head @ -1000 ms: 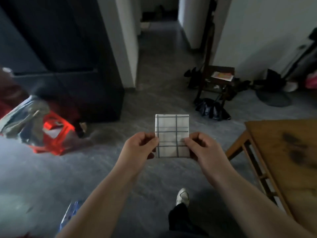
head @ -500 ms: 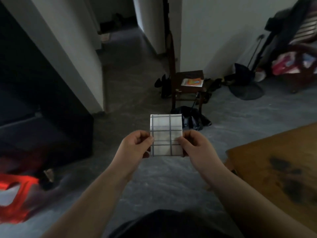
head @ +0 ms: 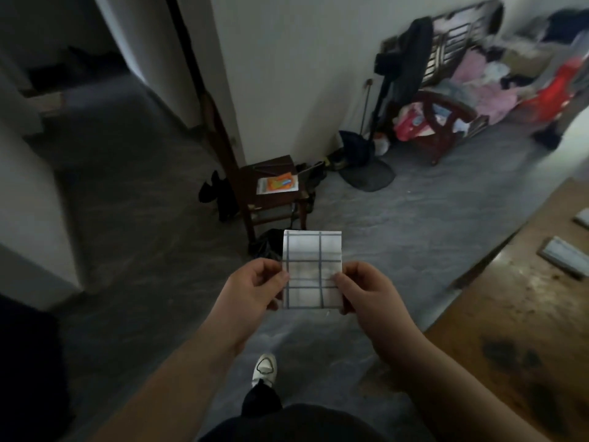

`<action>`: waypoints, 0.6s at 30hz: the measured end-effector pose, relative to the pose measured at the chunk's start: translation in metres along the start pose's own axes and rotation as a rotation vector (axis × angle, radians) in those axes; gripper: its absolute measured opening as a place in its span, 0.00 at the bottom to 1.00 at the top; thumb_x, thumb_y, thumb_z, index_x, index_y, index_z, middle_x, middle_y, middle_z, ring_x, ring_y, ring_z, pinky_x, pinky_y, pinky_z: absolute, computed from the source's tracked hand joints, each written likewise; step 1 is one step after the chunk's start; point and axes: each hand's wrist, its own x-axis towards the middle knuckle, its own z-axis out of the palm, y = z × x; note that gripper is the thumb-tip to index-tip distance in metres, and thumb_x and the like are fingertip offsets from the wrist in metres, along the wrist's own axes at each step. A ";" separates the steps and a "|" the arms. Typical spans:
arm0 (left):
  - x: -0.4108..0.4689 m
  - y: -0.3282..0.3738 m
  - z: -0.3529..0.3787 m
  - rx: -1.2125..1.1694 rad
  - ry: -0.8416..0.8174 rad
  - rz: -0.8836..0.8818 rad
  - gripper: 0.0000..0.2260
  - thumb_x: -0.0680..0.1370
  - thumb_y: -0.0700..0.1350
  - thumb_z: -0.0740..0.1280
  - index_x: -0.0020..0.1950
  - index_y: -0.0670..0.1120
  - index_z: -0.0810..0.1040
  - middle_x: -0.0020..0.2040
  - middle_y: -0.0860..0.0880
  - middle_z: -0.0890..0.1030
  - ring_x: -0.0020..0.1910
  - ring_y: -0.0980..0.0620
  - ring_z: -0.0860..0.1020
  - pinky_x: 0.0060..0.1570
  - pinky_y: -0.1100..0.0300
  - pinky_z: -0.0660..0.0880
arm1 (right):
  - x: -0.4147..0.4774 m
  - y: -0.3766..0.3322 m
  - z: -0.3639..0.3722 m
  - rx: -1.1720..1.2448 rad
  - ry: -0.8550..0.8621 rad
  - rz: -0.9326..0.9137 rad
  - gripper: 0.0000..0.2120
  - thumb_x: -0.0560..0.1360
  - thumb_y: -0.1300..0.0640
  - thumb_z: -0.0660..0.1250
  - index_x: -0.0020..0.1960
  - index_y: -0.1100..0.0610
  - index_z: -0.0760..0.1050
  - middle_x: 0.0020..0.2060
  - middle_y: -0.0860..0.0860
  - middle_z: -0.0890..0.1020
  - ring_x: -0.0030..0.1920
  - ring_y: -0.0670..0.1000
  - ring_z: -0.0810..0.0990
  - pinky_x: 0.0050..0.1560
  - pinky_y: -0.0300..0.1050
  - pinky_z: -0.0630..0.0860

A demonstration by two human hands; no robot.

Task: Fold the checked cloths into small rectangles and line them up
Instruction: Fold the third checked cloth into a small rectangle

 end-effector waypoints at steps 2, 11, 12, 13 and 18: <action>0.045 0.009 -0.016 0.026 -0.056 0.012 0.03 0.80 0.40 0.69 0.52 0.45 0.82 0.37 0.51 0.83 0.34 0.57 0.78 0.36 0.64 0.76 | 0.035 -0.010 0.016 0.001 0.046 0.009 0.05 0.81 0.59 0.67 0.52 0.61 0.80 0.45 0.65 0.83 0.40 0.57 0.80 0.46 0.59 0.80; 0.225 0.066 -0.012 0.161 -0.295 0.020 0.02 0.80 0.41 0.70 0.52 0.45 0.81 0.45 0.42 0.85 0.36 0.54 0.79 0.37 0.60 0.76 | 0.156 -0.056 0.030 0.066 0.333 0.061 0.05 0.81 0.58 0.67 0.50 0.59 0.79 0.43 0.60 0.84 0.39 0.59 0.81 0.41 0.52 0.80; 0.240 0.070 0.002 0.172 -0.325 0.024 0.01 0.80 0.41 0.70 0.51 0.45 0.81 0.44 0.42 0.85 0.36 0.55 0.79 0.37 0.60 0.76 | 0.164 -0.055 0.022 0.077 0.378 0.075 0.05 0.81 0.59 0.66 0.51 0.60 0.79 0.44 0.63 0.84 0.40 0.61 0.81 0.42 0.53 0.80; 0.252 0.074 0.016 0.167 -0.360 0.022 0.01 0.80 0.40 0.70 0.51 0.45 0.81 0.43 0.44 0.85 0.35 0.55 0.79 0.36 0.60 0.76 | 0.170 -0.054 0.014 0.087 0.421 0.092 0.06 0.81 0.58 0.66 0.51 0.61 0.79 0.45 0.64 0.83 0.42 0.62 0.82 0.43 0.55 0.81; 0.301 0.090 0.092 0.185 -0.560 -0.012 0.01 0.79 0.40 0.71 0.49 0.45 0.80 0.39 0.49 0.84 0.34 0.56 0.80 0.38 0.57 0.75 | 0.192 -0.046 -0.043 0.189 0.585 0.182 0.07 0.82 0.55 0.65 0.53 0.57 0.80 0.48 0.58 0.85 0.50 0.62 0.83 0.51 0.61 0.82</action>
